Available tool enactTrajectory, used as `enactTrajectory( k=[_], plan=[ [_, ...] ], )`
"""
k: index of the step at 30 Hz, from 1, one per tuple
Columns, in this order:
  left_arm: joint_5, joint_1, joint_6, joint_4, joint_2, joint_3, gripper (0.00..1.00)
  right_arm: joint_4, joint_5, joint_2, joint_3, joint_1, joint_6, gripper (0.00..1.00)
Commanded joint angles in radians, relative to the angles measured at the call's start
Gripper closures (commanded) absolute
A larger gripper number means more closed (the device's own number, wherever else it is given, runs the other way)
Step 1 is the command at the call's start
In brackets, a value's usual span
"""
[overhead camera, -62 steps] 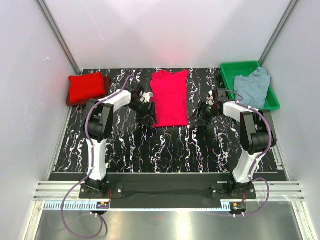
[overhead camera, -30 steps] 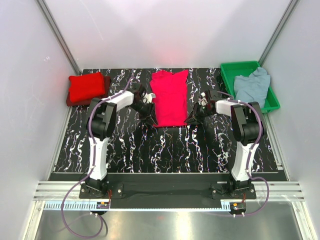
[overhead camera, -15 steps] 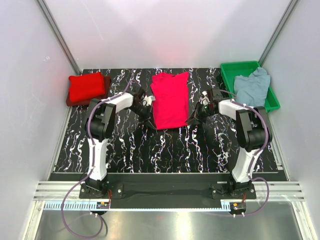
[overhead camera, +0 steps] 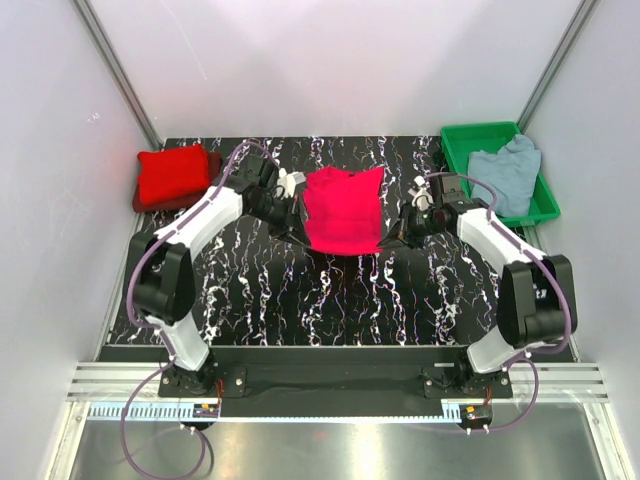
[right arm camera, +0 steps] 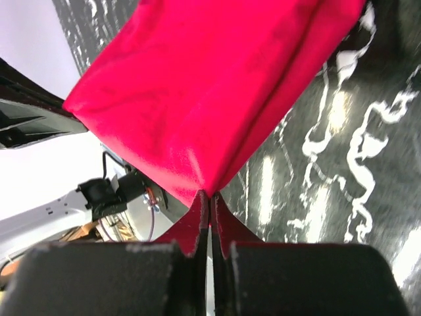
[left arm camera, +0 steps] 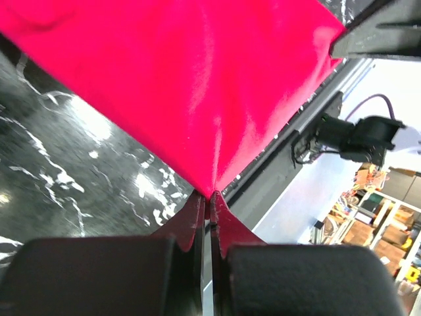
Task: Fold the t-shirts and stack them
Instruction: Fold the tshirt
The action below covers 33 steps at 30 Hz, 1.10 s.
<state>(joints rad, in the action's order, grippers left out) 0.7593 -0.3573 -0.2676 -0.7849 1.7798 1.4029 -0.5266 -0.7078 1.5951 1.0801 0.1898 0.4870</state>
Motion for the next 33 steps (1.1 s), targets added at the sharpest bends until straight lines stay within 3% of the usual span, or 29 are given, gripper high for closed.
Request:
enactTrajectory(
  k=[1, 6, 15, 26, 33],
  plan=[
    [0.041, -0.019, -0.019, -0.011, -0.104, -0.041, 1.0, -0.079, -0.041, -0.107, 0.006, 0.008, -0.028, 1.0],
    [0.048, -0.031, -0.031, -0.008, -0.187, -0.082, 1.0, -0.177, -0.045, -0.179, 0.038, 0.008, -0.053, 1.0],
    [0.006, -0.029, 0.017, -0.05, -0.163, 0.013, 1.0, -0.116, -0.022, -0.153, 0.125, 0.005, -0.051, 1.0],
    [-0.071, 0.012, 0.096, -0.068, 0.137, 0.335, 1.0, 0.017, 0.028, 0.129, 0.322, -0.029, -0.074, 1.0],
    [-0.127, 0.05, 0.137, -0.05, 0.403, 0.574, 1.0, 0.068, 0.062, 0.411, 0.581, -0.039, -0.08, 1.0]
  ],
)
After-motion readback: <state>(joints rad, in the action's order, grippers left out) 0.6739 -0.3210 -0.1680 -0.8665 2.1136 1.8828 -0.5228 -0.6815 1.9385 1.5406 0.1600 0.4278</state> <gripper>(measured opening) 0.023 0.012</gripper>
